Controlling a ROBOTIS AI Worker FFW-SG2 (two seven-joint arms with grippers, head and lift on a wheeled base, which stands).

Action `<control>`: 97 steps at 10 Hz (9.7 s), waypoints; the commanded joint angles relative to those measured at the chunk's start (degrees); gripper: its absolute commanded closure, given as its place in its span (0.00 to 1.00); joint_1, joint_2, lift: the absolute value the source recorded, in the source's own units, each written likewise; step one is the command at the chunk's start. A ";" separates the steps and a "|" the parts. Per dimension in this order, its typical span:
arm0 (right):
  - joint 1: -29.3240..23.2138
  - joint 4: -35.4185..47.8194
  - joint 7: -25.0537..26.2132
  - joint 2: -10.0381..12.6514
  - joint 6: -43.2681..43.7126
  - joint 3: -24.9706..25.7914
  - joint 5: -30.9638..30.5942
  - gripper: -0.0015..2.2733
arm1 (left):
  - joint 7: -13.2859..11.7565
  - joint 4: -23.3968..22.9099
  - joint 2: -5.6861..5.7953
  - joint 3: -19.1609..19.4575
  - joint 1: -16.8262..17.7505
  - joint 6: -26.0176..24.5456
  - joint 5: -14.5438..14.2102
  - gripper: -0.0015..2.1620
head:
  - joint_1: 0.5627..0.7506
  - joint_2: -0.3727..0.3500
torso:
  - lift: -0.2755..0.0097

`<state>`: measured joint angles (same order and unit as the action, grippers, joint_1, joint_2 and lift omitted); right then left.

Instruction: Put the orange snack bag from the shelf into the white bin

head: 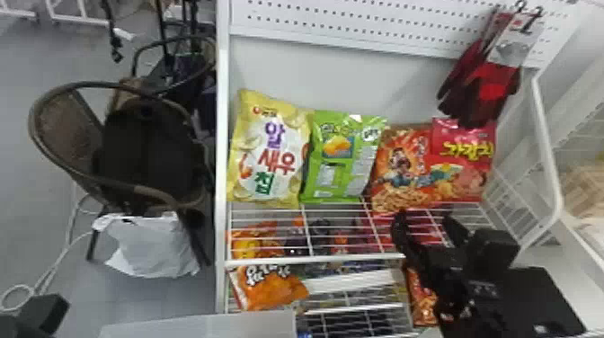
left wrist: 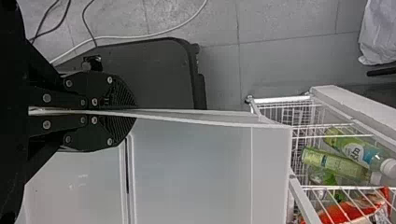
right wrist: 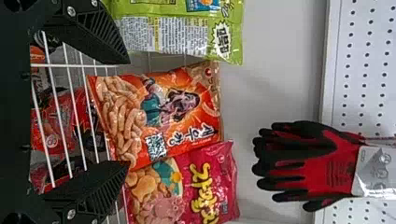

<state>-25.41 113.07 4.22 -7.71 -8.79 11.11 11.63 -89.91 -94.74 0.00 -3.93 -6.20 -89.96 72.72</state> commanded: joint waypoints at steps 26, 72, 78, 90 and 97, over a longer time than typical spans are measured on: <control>41.23 -34.15 1.94 -10.04 -17.72 -9.97 -5.21 0.06 | -0.66 0.35 -0.15 2.88 -2.15 -0.07 -1.97 0.99 | 0.70 0.20 | 0.97; -0.87 31.94 -18.54 0.42 -68.69 -2.24 16.06 0.03 | -0.66 11.33 -0.15 2.70 4.27 -0.07 -4.34 0.99 | 0.70 0.86 | 0.97; -0.70 17.79 -14.76 1.47 -34.94 4.00 14.83 0.03 | -0.66 11.42 -0.15 2.35 4.27 -0.07 -4.34 0.99 | 0.70 0.53 | 0.97; -5.62 -0.66 -11.95 2.00 6.36 5.41 7.62 0.03 | -0.66 11.51 -0.15 2.09 5.06 -0.07 -3.29 0.99 | 0.70 0.19 | 0.97; -5.79 -1.81 -11.95 2.09 7.42 5.67 8.68 0.03 | -0.66 11.33 -0.15 1.82 5.15 -0.07 -2.41 0.99 | 0.70 0.16 | 0.97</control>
<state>-31.12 111.28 -7.73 -5.62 -1.48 16.79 20.18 -89.91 -83.41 0.00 -2.04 -1.07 -89.96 70.28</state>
